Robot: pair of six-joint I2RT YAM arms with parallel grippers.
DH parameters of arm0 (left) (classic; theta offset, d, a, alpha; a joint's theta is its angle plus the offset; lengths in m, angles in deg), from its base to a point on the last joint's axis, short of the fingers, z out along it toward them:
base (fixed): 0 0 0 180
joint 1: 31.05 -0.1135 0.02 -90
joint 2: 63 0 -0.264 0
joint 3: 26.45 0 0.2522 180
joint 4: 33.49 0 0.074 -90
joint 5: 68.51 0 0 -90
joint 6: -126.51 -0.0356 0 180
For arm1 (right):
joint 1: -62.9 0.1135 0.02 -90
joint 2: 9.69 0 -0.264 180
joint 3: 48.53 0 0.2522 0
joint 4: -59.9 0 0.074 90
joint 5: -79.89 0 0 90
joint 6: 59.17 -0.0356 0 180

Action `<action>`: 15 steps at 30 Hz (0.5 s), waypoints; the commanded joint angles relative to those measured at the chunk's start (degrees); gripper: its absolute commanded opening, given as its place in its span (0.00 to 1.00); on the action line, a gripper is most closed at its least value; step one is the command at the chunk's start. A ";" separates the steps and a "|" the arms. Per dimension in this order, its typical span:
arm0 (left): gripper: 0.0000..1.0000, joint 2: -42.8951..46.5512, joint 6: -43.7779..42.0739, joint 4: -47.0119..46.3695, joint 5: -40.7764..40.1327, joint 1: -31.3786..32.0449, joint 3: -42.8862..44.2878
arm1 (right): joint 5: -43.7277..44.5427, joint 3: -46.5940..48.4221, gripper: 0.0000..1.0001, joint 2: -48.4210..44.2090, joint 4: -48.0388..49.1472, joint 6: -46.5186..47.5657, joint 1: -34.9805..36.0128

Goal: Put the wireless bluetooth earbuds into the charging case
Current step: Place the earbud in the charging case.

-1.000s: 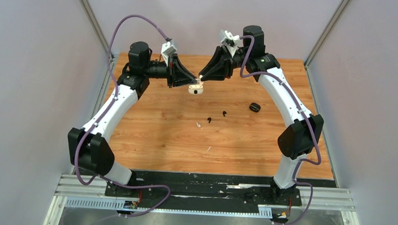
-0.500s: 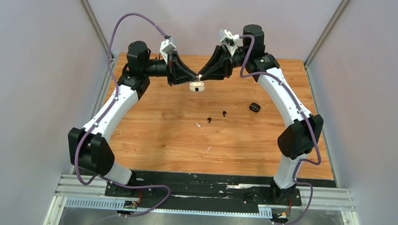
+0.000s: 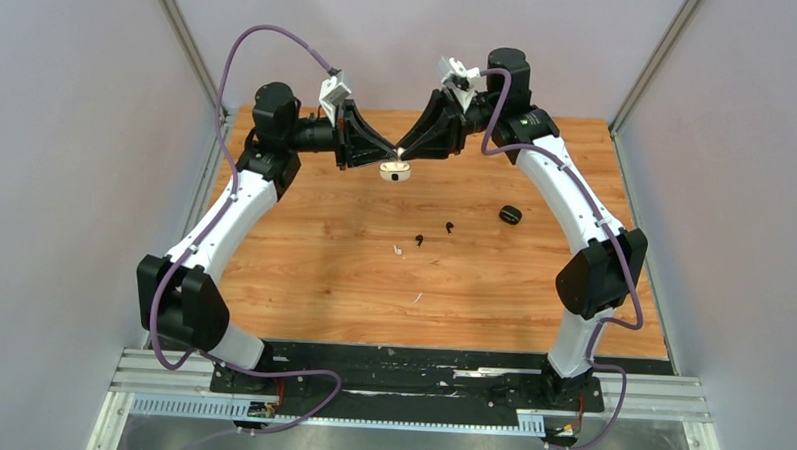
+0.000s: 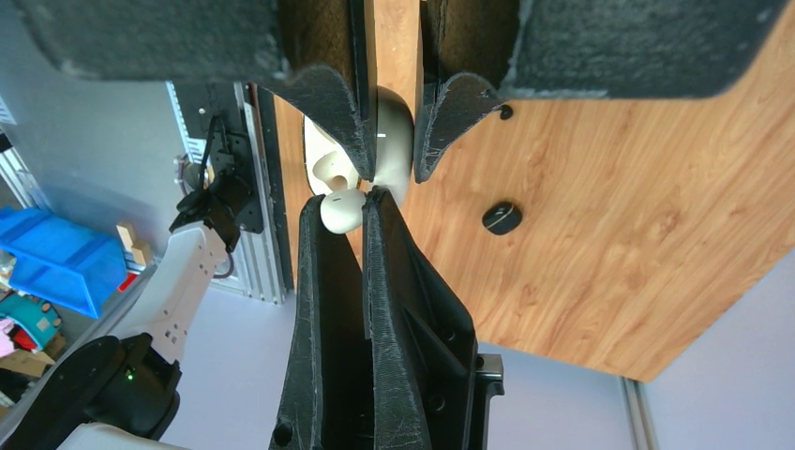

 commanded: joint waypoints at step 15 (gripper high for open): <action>0.00 -0.03 5.09 -6.19 -1.19 0.12 0.09 | -14.62 -0.52 0.16 -1.37 3.60 -1.81 0.31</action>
